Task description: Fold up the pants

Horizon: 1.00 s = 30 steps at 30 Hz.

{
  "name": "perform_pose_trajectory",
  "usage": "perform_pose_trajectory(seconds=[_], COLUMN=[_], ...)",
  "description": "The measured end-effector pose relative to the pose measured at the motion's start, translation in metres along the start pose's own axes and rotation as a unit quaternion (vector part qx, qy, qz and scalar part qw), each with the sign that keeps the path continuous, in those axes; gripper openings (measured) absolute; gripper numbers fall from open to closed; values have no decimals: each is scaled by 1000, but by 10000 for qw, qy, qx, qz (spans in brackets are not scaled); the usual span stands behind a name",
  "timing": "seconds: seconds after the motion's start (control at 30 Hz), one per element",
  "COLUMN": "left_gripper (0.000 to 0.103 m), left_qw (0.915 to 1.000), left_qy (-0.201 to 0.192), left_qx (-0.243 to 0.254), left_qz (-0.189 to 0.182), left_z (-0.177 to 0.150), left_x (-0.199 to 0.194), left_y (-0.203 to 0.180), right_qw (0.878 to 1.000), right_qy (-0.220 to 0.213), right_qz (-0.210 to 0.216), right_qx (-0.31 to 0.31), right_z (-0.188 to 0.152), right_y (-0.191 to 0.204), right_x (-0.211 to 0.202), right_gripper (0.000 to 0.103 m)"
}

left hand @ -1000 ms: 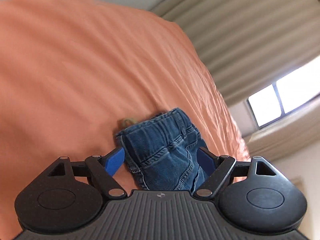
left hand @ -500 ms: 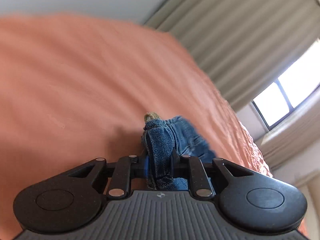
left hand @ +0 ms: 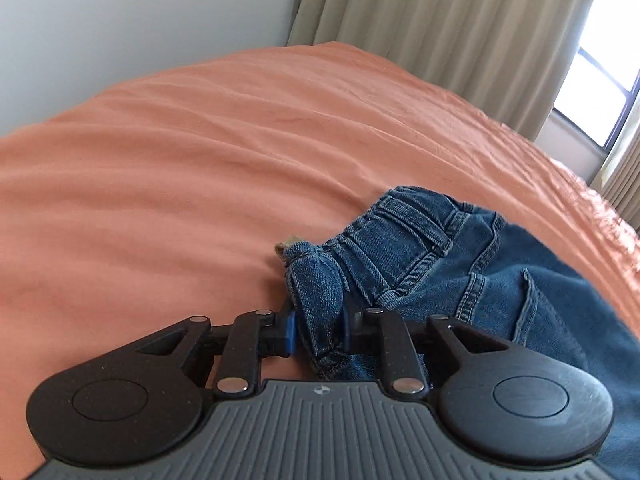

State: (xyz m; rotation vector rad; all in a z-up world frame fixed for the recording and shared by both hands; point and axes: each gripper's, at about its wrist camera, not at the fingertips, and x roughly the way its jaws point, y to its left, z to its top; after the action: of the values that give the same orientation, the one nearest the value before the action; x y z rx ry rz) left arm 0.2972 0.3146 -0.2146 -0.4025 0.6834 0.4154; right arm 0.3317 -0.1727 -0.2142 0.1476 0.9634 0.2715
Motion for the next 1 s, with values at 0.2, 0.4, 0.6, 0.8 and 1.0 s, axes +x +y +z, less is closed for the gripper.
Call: perform_pose_trajectory(seconds=[0.2, 0.4, 0.6, 0.8, 1.0], left_gripper=[56, 59, 59, 56, 53], left_qw=[9988, 9965, 9936, 9920, 9890], left_qy=[-234, -456, -209, 236, 635], left_qx=[372, 666, 901, 967, 1079], left_qz=[192, -234, -654, -778, -792], left_z=[18, 21, 11, -4, -13], left_x=[-37, -81, -80, -65, -43], left_y=[-6, -42, -107, -159, -212], right_qw=[9976, 9783, 9380, 8979, 8674], right_qy=[-406, -846, -1369, -1559, -1442], right_qz=[-163, -209, -391, -391, -79], right_qx=[535, 1878, 3160, 4099, 4762], right_z=[1, 6, 8, 6, 1], right_y=[-55, -151, -275, -384, -449], right_x=[-51, -107, -156, -159, -119], right_gripper=[38, 37, 35, 31, 30])
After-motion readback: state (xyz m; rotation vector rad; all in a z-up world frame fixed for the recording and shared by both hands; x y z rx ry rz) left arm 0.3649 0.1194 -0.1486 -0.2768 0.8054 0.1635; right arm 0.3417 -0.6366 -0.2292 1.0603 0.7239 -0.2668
